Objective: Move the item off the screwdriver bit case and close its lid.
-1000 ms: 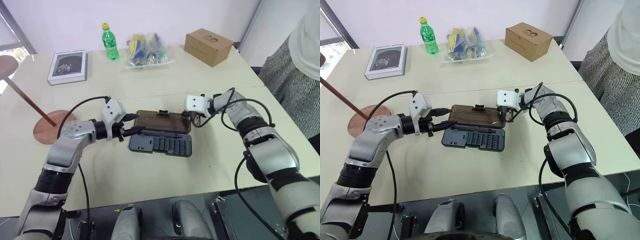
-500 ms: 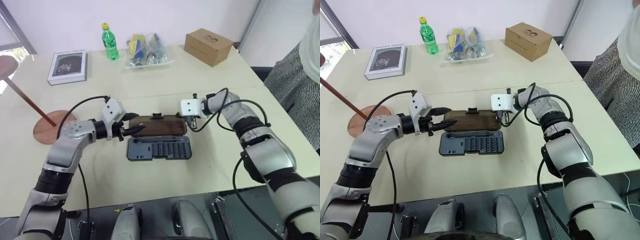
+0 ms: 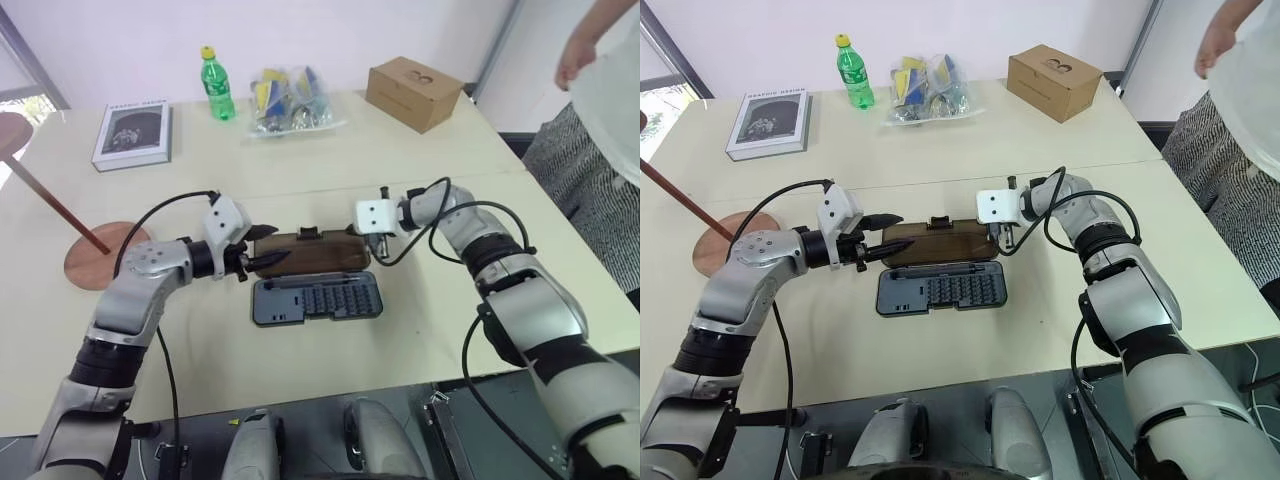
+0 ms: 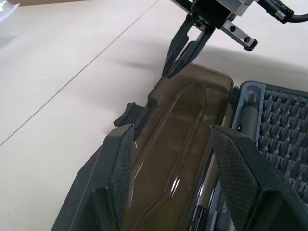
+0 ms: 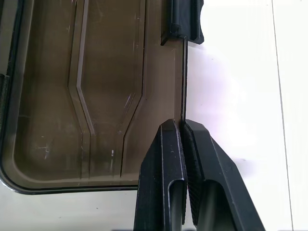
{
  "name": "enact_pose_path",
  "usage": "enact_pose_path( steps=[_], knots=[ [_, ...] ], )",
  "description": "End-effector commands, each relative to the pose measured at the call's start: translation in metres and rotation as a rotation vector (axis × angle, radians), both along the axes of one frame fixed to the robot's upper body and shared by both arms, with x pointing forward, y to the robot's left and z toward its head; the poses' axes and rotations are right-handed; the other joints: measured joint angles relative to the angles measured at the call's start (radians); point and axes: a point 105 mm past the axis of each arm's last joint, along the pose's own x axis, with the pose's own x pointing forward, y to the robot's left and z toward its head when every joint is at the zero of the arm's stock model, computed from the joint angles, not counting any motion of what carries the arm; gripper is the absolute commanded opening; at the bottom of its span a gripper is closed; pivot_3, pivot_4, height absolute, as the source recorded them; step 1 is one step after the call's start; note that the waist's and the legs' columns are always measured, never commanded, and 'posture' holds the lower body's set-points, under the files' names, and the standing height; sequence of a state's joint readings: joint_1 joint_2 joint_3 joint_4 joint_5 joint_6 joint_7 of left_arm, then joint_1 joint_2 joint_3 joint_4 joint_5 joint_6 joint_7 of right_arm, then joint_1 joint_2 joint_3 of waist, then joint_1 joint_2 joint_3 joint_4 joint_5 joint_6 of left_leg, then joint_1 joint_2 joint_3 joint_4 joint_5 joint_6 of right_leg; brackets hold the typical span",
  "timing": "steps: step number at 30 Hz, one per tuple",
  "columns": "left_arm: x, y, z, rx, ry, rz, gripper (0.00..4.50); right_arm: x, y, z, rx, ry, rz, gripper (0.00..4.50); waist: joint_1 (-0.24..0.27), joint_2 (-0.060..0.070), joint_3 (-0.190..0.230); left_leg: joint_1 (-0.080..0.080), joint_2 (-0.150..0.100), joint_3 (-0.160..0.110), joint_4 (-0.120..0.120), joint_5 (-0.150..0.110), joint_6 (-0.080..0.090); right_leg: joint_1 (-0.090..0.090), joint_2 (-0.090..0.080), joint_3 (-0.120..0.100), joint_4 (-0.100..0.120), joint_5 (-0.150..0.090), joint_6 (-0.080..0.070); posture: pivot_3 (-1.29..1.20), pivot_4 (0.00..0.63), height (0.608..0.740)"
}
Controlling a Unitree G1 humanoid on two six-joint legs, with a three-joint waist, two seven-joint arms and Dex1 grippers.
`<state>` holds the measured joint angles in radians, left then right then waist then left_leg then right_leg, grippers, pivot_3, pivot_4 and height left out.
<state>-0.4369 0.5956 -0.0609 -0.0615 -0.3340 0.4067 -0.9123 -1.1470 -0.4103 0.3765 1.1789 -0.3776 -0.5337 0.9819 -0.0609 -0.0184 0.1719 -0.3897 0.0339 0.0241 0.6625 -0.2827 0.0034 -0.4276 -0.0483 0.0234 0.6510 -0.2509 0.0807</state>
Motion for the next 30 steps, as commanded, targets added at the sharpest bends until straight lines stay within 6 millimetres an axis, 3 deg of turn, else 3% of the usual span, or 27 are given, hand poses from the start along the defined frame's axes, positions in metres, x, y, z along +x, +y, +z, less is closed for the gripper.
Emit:
enact_pose_path(
  steps=[1, 4, 11, 18, 23, 26, 29, 30],
  knots=[
    [-0.002, -0.002, 0.009, 0.004, -0.048, -0.011, 2.58, 0.004, 0.003, 0.012, 0.062, -0.019, -0.019, 0.03, 0.0, 0.0, 0.0, 0.0, 0.0, 0.0, 0.0, 0.0, 0.0, 0.0, 0.0, 0.0, 0.0, 0.0, 0.0, 0.0, 0.15, 0.74],
    [-0.002, -0.002, 0.009, 0.005, -0.044, -0.016, 2.58, 0.006, 0.0, 0.016, 0.105, 0.0, -0.056, 0.91, 0.001, 0.0, 0.0, 0.0, 0.0, 0.0, 0.0, 0.0, 0.0, 0.0, 0.0, 0.0, 0.0, 0.0, 0.0, 0.0, 0.15, 0.74],
    [-0.005, -0.002, 0.009, 0.008, -0.027, -0.04, 2.58, 0.006, -0.009, 0.033, 0.185, 0.004, -0.087, 4.37, 0.01, 0.0, 0.0, -0.001, 0.0, 0.0, 0.0, 0.0, 0.0, 0.0, -0.001, 0.0, 0.0, 0.0, 0.0, 0.0, 0.15, 0.74],
    [-0.034, -0.004, 0.008, 0.031, 0.049, -0.181, 2.58, -0.002, -0.02, 0.066, 0.366, -0.001, -0.153, 4.45, 0.018, 0.001, 0.001, -0.001, 0.0, -0.001, 0.0, 0.0, 0.0, -0.001, -0.001, 0.0, -0.001, 0.0, 0.0, 0.0, 0.15, 0.74],
    [-0.041, 0.005, 0.008, 0.063, 0.058, -0.178, 2.58, -0.02, -0.028, 0.067, 0.412, -0.011, -0.199, 4.45, 0.022, 0.001, 0.001, -0.001, 0.0, -0.002, 0.0, 0.0, 0.0, -0.001, -0.002, 0.0, -0.001, 0.0, 0.0, 0.0, 0.15, 0.74],
    [-0.042, 0.008, 0.009, 0.056, 0.052, -0.163, 1.82, -0.031, -0.029, 0.063, 0.439, -0.005, -0.227, 4.5, 0.022, 0.001, 0.001, -0.001, -0.001, -0.002, 0.0, 0.0, 0.0, -0.001, -0.002, 0.0, -0.001, 0.0, 0.0, 0.0, 0.15, 0.74],
    [-0.044, 0.008, 0.012, 0.037, 0.053, -0.162, 0.35, -0.037, -0.029, 0.063, 0.46, -0.005, -0.251, 4.5, 0.019, 0.001, 0.001, -0.001, -0.001, -0.001, 0.0, 0.0, 0.0, -0.001, -0.001, 0.0, -0.001, 0.0, 0.0, 0.0, 0.15, 0.74],
    [-0.046, 0.006, 0.01, 0.041, 0.055, -0.17, 0.09, -0.038, -0.029, 0.065, 0.471, -0.009, -0.261, 4.5, 0.019, 0.001, 0.001, -0.001, -0.001, -0.001, 0.0, 0.0, 0.0, -0.001, -0.001, 0.0, -0.001, 0.0, 0.0, 0.0, 0.15, 0.74]
  ],
)
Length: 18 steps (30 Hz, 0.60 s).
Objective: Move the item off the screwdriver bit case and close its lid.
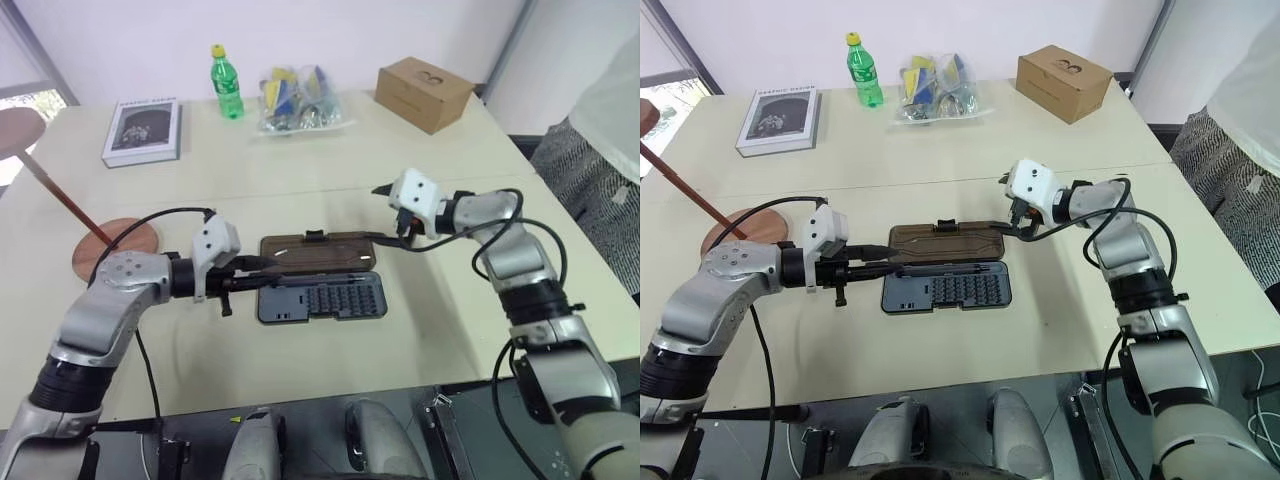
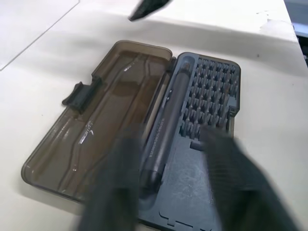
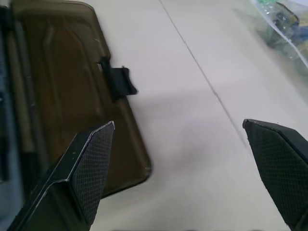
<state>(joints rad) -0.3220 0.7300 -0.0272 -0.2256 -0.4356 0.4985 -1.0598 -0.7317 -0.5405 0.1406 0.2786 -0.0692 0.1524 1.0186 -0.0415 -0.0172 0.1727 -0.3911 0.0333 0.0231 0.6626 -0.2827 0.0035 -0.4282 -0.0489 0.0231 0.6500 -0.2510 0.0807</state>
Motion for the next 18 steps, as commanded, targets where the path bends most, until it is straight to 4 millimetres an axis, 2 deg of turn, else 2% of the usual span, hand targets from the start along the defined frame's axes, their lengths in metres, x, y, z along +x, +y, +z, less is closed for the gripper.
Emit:
enact_pose_path(
  steps=[1, 2, 5, 8, 18],
  knots=[
    [-0.006, -0.004, 0.011, -0.016, -0.044, -0.025, 0.09, -0.004, -0.001, 0.029, 0.058, -0.085, -0.034, 4.5, 0.0, 0.0, 0.0, 0.0, 0.0, 0.0, 0.0, 0.0, 0.0, 0.0, 0.0, 0.0, 0.0, 0.0, 0.0, 0.0, 0.15, 0.74],
    [-0.007, -0.005, 0.01, -0.014, -0.043, -0.028, 0.09, -0.005, -0.001, 0.03, 0.062, -0.085, -0.04, 4.5, 0.0, 0.0, 0.0, 0.0, 0.0, 0.0, 0.0, 0.0, 0.0, 0.0, 0.0, 0.0, 0.0, 0.0, 0.0, 0.0, 0.15, 0.74],
    [-0.002, -0.014, -0.009, 0.011, -0.041, -0.043, 0.09, -0.006, 0.001, 0.033, 0.084, -0.087, -0.059, 4.5, 0.003, 0.0, 0.0, 0.0, 0.0, 0.001, 0.0, 0.0, 0.0, 0.0, 0.0, 0.0, 0.0, 0.0, 0.0, 0.0, 0.15, 0.74],
    [0.0, -0.013, -0.027, 0.039, -0.007, -0.045, 0.09, -0.008, 0.003, 0.033, 0.074, -0.089, -0.056, 4.5, 0.005, 0.0, 0.0, 0.0, 0.0, 0.001, 0.0, 0.0, 0.0, 0.0, 0.001, 0.0, 0.0, 0.0, 0.0, 0.0, 0.15, 0.74],
    [0.005, -0.01, -0.052, 0.086, 0.028, -0.064, 0.09, -0.001, 0.001, 0.023, 0.041, -0.058, -0.095, 4.5, 0.004, 0.0, 0.0, 0.0, 0.0, 0.001, 0.0, 0.0, 0.0, 0.0, 0.001, 0.0, 0.0, 0.0, 0.0, 0.0, 0.15, 0.74]
  ],
)
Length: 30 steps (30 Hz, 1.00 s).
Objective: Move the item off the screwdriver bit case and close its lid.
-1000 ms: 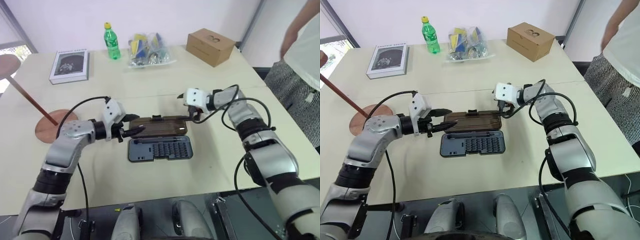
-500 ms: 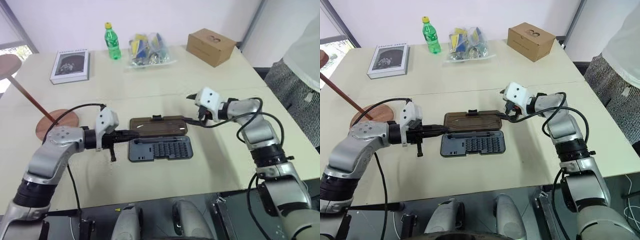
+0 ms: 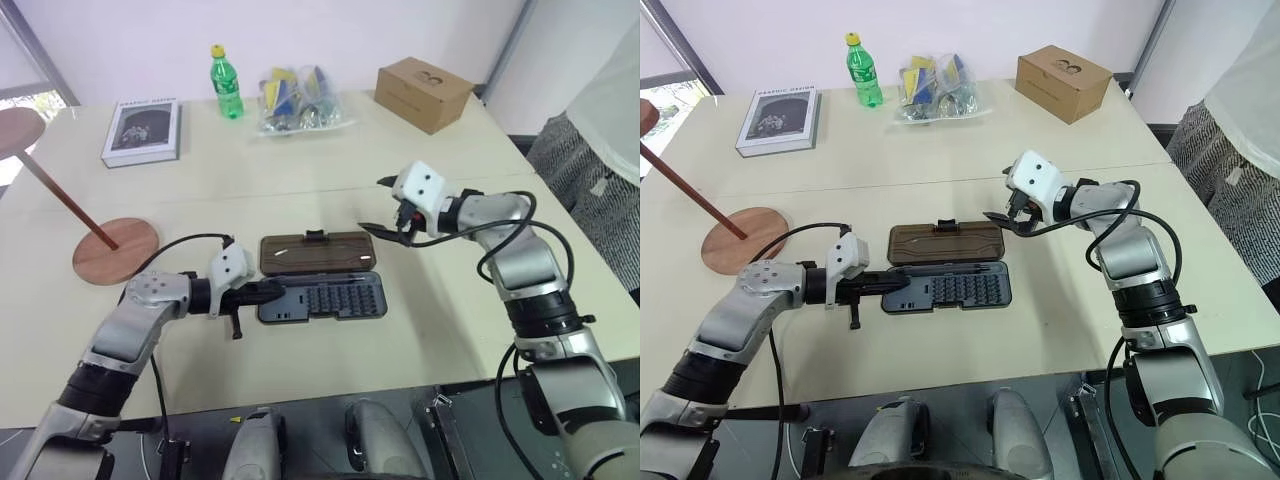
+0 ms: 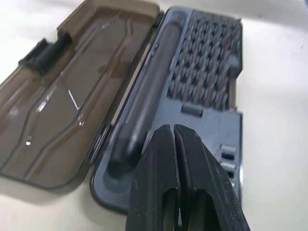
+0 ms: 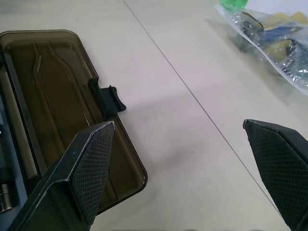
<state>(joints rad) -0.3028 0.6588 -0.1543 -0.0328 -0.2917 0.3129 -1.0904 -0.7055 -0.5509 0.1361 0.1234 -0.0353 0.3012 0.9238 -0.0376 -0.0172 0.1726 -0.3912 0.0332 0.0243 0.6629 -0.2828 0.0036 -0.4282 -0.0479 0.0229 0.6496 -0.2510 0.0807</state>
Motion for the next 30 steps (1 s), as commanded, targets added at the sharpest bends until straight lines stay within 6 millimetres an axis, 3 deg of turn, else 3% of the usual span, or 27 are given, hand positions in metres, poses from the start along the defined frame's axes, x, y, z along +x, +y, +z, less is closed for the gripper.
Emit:
enact_pose_path(
  steps=[1, 13, 29, 30],
  knots=[
    [0.0, -0.004, 0.0, 0.017, -0.022, -0.04, 0.09, 0.005, -0.003, 0.004, -0.018, -0.009, -0.028, 4.5, 0.0, 0.0, 0.0, 0.0, 0.0, 0.0, 0.0, 0.0, 0.0, 0.0, 0.0, 0.0, 0.0, 0.0, 0.0, 0.0, 0.15, 0.74],
    [-0.005, -0.006, -0.008, 0.023, -0.002, -0.069, 0.09, 0.025, 0.009, -0.024, -0.085, 0.111, -0.029, 4.5, -0.002, 0.0, 0.0, 0.0, 0.0, 0.0, 0.0, 0.0, 0.0, 0.0, 0.0, 0.0, 0.0, 0.0, 0.0, 0.0, 0.15, 0.74],
    [-0.009, -0.008, -0.012, 0.018, -0.012, -0.05, 0.09, 0.041, 0.031, -0.037, -0.121, 0.234, 0.067, 4.5, -0.005, 0.0, 0.0, 0.0, 0.0, 0.0, 0.0, 0.0, 0.0, 0.0, 0.0, 0.0, 0.0, 0.0, 0.0, 0.0, 0.15, 0.74],
    [-0.008, -0.008, -0.011, 0.017, -0.015, -0.048, 0.02, 0.042, 0.031, -0.039, -0.127, 0.236, 0.067, 4.24, -0.004, 0.0, 0.0, 0.0, 0.0, 0.0, 0.0, 0.0, 0.0, 0.0, 0.0, 0.0, 0.0, 0.0, 0.0, 0.0, 0.15, 0.74]
  ],
)
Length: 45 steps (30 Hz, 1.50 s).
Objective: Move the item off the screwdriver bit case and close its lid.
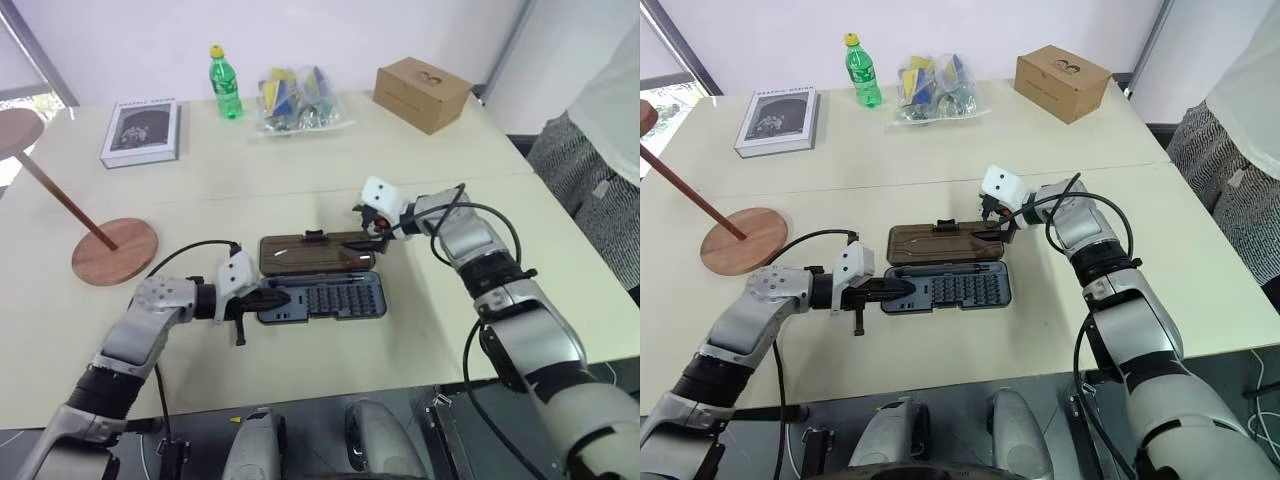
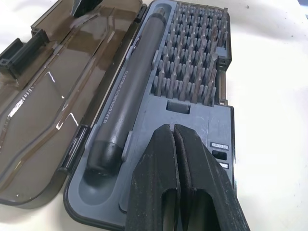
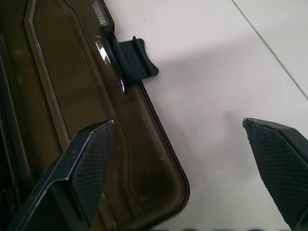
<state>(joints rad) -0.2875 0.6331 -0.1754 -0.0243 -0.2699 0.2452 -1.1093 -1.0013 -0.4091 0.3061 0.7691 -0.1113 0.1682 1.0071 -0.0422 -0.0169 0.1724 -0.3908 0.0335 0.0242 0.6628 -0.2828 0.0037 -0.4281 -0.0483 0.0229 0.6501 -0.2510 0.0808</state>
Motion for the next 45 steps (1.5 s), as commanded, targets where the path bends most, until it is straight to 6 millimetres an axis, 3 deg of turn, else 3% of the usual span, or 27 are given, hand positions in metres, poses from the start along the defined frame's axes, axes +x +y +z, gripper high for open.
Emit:
enact_pose_path(
  steps=[1, 3, 9, 10, 15, 20, 33, 45],
  knots=[
    [-0.003, 0.001, -0.005, 0.024, 0.005, 0.009, 0.0, 0.004, 0.004, 0.01, -0.01, -0.039, 0.029, 3.96, 0.001, 0.0, 0.0, 0.0, 0.0, 0.0, 0.0, 0.0, 0.0, 0.0, 0.0, 0.0, 0.0, 0.0, 0.0, 0.0, 0.15, 0.74],
    [-0.002, 0.002, -0.004, 0.023, -0.002, 0.017, 0.0, 0.006, 0.003, 0.007, -0.02, -0.034, 0.026, 3.41, 0.001, 0.0, 0.0, 0.0, 0.0, 0.0, 0.0, 0.0, 0.0, 0.0, 0.0, 0.0, 0.0, 0.0, 0.0, 0.0, 0.15, 0.74],
    [0.004, 0.005, 0.0, 0.024, -0.026, 0.046, 0.0, 0.008, -0.002, -0.005, -0.052, -0.006, 0.02, 0.22, -0.002, 0.0, 0.0, 0.0, 0.0, 0.0, 0.0, 0.0, 0.0, 0.0, 0.0, 0.0, 0.0, 0.0, 0.0, 0.0, 0.15, 0.74],
    [0.006, 0.007, 0.002, 0.024, -0.032, 0.054, 0.0, 0.007, -0.003, -0.008, -0.059, 0.006, 0.026, 0.03, -0.007, -0.001, -0.001, 0.001, 0.0, 0.0, 0.0, 0.0, 0.0, 0.0, 0.0, 0.0, 0.0, 0.0, 0.0, 0.0, 0.15, 0.74],
    [0.013, 0.013, 0.008, 0.026, -0.06, 0.084, 0.0, -0.002, -0.005, -0.025, -0.104, 0.062, 0.076, 0.03, -0.016, 0.0, -0.001, 0.004, 0.002, 0.0, 0.0, 0.0, 0.0, 0.002, 0.002, 0.0, 0.002, 0.0, -0.001, 0.0, 0.15, 0.74],
    [0.015, 0.014, 0.009, 0.023, -0.066, 0.093, 0.0, -0.005, -0.001, -0.027, -0.14, 0.006, 0.134, 0.03, -0.017, 0.0, -0.001, 0.003, 0.002, 0.0, -0.001, 0.0, 0.0, 0.002, 0.002, 0.0, 0.002, 0.0, -0.001, 0.0, 0.15, 0.74],
    [0.019, 0.012, 0.013, 0.015, -0.067, 0.089, 0.0, -0.012, 0.024, 0.037, -0.148, -0.48, 0.349, 0.03, -0.023, 0.0, -0.001, 0.003, 0.002, 0.0, -0.001, 0.0, 0.0, 0.0, 0.001, 0.001, 0.002, 0.0, -0.001, 0.0, 0.15, 0.74],
    [0.026, 0.009, 0.019, 0.002, -0.07, 0.076, 0.0, -0.043, 0.04, 0.068, -0.117, -0.793, 0.454, 0.03, -0.001, 0.0, -0.001, 0.001, 0.001, 0.0, -0.001, 0.0, 0.0, 0.0, 0.001, 0.001, 0.002, 0.0, -0.001, 0.0, 0.15, 0.74]
  ],
)
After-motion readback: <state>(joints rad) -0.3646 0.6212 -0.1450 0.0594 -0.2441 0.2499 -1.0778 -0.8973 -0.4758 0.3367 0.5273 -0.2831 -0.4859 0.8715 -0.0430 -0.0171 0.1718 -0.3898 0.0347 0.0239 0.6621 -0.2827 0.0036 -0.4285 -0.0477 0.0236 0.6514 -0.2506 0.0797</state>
